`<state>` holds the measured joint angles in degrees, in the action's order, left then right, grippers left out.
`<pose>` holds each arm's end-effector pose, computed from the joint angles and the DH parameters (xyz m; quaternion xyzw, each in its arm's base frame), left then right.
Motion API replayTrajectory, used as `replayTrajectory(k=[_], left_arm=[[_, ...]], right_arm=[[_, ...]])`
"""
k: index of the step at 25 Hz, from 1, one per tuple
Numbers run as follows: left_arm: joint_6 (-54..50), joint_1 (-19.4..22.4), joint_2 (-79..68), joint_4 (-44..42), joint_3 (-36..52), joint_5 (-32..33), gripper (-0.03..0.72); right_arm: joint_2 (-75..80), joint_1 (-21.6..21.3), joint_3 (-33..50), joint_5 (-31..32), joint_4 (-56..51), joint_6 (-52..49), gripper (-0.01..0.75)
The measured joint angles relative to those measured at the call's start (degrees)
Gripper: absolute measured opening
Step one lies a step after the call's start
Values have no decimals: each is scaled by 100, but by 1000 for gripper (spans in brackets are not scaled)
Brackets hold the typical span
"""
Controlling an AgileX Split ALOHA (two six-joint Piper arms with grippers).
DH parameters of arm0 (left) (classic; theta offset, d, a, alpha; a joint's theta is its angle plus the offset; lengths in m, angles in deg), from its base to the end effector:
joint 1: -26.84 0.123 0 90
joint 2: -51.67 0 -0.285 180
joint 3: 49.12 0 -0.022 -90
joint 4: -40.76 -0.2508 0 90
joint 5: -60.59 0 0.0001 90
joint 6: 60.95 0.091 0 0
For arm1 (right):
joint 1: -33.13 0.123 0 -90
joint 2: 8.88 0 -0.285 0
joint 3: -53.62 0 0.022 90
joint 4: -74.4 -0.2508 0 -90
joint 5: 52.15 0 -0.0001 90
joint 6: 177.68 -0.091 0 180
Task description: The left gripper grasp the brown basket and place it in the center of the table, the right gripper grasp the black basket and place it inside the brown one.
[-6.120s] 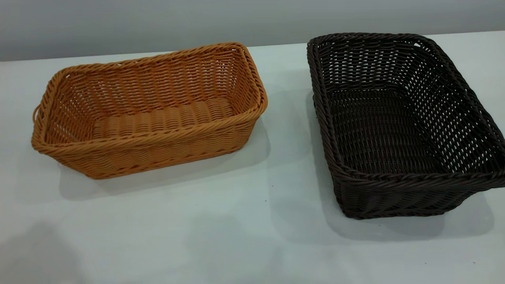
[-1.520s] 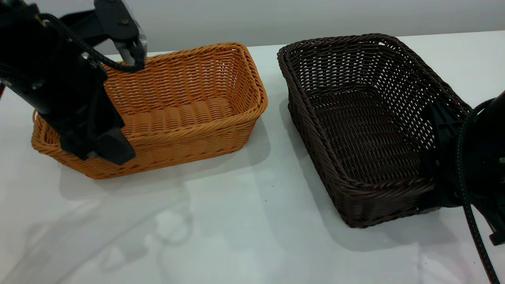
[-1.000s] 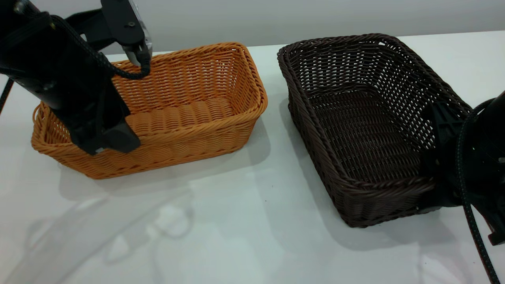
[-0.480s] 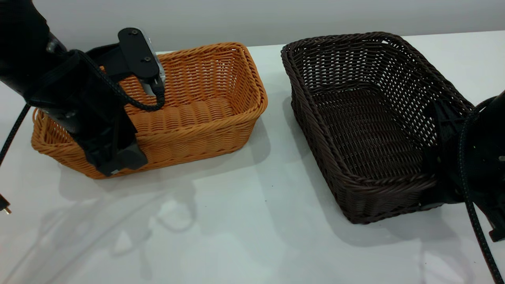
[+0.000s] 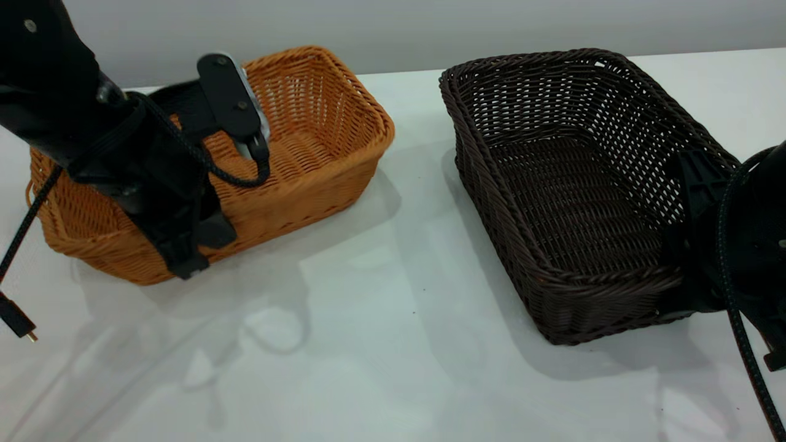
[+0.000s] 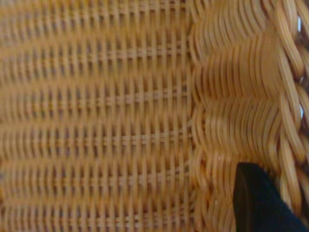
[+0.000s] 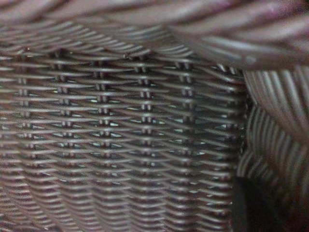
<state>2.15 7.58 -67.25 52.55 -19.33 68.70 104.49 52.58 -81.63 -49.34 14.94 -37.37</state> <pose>0.3039 -0.1090 0.0860 0.5688 0.7971 0.0425 0.1983 0.2426 0.0898 0.0749 0.6274 0.7579 0.1632 0.0728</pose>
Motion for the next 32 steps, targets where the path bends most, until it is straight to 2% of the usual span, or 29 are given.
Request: replayTrajectory(k=[6,12,16,23,32], left_arm=[[214,0,-11,-17,0,252,101],[475,-27,56,-35,5,793,101],[475,-41,63,-29,5,973,101],[629,-377,68,-18,9,1403,105],[634,-883,68,19,9,1812,111]], right_arm=[[-8,0,0,-27,0,59,121],[-43,-109,0,66,0,188,121],[-288,-423,11,140,34,434,121],[-781,-966,11,370,268,992,120],[-1203,-1589,-16,744,1329,969,120]])
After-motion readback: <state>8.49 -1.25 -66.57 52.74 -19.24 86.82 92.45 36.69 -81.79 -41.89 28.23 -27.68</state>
